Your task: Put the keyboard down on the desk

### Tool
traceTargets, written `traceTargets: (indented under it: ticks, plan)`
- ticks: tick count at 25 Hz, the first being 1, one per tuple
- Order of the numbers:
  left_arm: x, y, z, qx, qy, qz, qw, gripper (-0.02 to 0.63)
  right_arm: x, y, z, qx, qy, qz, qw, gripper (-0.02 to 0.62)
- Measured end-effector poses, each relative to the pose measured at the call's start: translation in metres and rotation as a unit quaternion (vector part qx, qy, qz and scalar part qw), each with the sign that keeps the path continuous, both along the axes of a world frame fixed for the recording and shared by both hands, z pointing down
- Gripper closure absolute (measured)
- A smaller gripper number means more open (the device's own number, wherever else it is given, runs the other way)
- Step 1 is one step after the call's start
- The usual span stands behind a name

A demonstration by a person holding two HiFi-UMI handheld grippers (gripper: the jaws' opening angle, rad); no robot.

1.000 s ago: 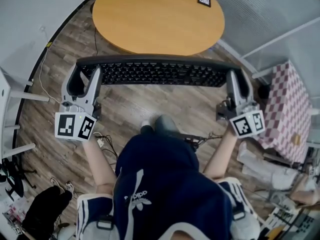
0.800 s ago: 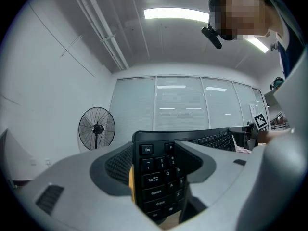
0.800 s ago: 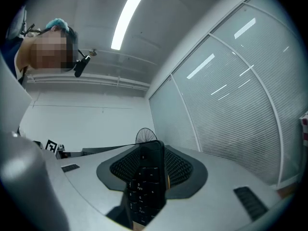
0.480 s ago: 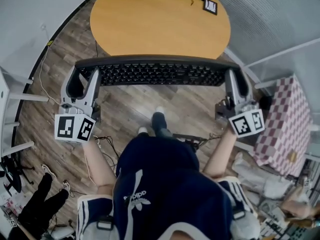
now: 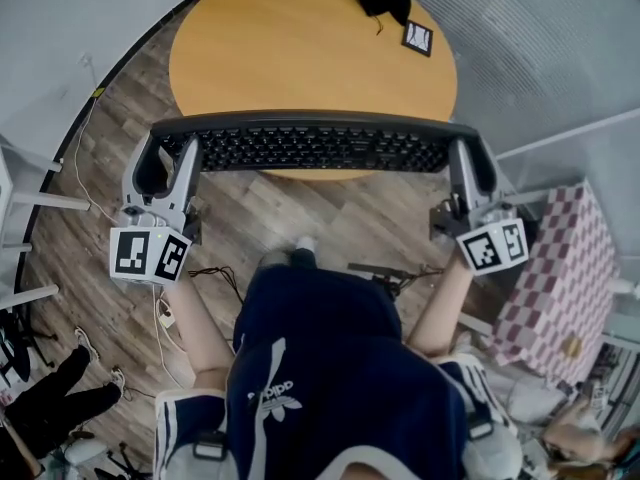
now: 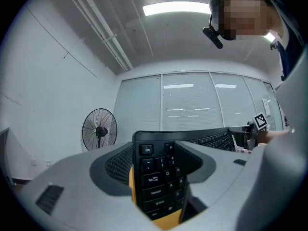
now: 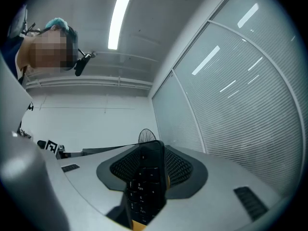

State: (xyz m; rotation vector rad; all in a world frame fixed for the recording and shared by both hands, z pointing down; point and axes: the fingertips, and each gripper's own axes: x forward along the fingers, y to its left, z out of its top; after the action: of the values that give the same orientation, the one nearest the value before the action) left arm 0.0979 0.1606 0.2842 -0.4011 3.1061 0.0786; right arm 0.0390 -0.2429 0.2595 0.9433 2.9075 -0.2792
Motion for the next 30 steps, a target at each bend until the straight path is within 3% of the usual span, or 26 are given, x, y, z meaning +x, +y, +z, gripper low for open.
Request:
traceTargets:
  ticks: [21, 24, 30]
  plan:
    - [-0.007, 0.001, 0.008, 0.000, 0.029, 0.014, 0.9995, 0.354, 0.004, -0.002, 0.013, 0.003, 0.025, 0.011, 1.000, 0.447]
    - [-0.035, 0.004, 0.019, 0.001, 0.039, 0.023, 0.9990, 0.354, -0.017, 0.000, 0.024, 0.006, 0.038, 0.022, 0.999, 0.448]
    - [-0.127, 0.028, 0.033, 0.006, 0.059, 0.054, 0.9968, 0.354, -0.083, 0.023, 0.033, 0.010, 0.053, 0.054, 0.997, 0.448]
